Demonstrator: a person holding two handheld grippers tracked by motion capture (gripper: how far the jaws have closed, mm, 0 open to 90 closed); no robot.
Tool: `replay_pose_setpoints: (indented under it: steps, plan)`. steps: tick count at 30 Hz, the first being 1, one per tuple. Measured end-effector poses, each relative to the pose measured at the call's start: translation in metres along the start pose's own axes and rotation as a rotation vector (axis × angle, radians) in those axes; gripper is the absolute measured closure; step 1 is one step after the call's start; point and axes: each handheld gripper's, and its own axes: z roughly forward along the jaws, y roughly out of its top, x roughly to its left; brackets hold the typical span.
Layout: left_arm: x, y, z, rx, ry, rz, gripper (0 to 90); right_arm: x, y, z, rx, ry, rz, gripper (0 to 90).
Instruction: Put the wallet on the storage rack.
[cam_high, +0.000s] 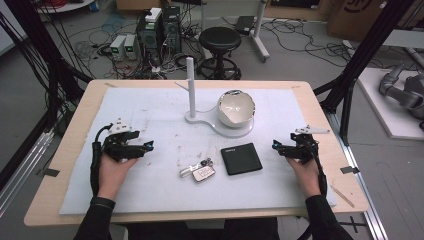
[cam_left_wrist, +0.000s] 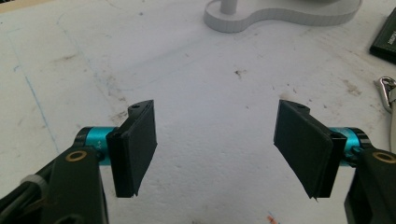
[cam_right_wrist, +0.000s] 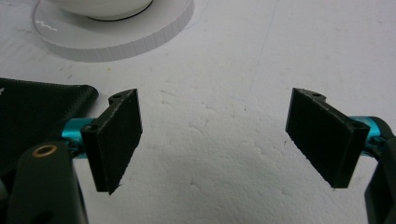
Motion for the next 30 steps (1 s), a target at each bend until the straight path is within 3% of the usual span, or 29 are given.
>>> replay_pose_setpoints:
  steps: [3,11,16,17,25,30]
  plan:
    - [0.002,-0.001,0.001,-0.001,0.000,-0.021,29.8,0.000,0.000,-0.002,-0.007,0.010,0.000,18.9]
    - [-0.004,0.000,0.001,-0.011,-0.004,0.016,29.8,0.000,0.002,-0.010,-0.026,0.031,0.040,18.9]
    - [-0.002,-0.004,-0.004,-0.023,-0.006,0.005,29.8,0.006,0.004,-0.013,-0.017,0.089,0.055,28.0]
    - [-0.001,-0.005,-0.005,-0.042,-0.012,-0.012,29.8,0.007,0.004,-0.013,-0.011,0.101,0.061,28.1]
    - [-0.008,-0.018,-0.005,-0.054,-0.001,0.030,29.6,0.019,0.007,-0.010,0.004,0.156,0.064,34.2]
    - [-0.010,-0.018,-0.008,-0.060,0.003,0.051,29.6,0.029,0.003,-0.009,0.020,0.192,0.070,39.1]
